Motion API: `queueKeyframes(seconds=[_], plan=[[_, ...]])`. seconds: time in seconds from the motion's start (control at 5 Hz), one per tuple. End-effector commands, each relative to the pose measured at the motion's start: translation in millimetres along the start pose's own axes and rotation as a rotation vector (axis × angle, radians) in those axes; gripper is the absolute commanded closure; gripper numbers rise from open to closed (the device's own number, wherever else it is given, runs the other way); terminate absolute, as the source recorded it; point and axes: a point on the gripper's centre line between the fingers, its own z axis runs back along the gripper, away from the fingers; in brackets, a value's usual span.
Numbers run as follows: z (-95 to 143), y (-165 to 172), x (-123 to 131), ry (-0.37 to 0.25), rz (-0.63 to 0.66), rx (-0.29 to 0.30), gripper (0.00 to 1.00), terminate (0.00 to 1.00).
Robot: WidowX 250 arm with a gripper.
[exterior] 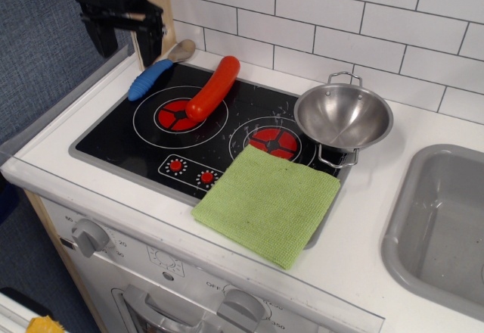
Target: Put the blue spoon to the left of the hot dog
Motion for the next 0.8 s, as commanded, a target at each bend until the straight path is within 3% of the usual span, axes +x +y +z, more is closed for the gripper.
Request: queueKeyframes(seconds=[0.0, 0.4, 0.6], plan=[[26.7, -16.4, -0.2, -0.018, -0.098, 0.009, 0.0, 0.0], [26.7, -16.4, -0.2, -0.018, -0.098, 0.009, 0.0, 0.0], [26.7, -16.4, -0.2, -0.018, -0.098, 0.009, 0.0, 1.0]])
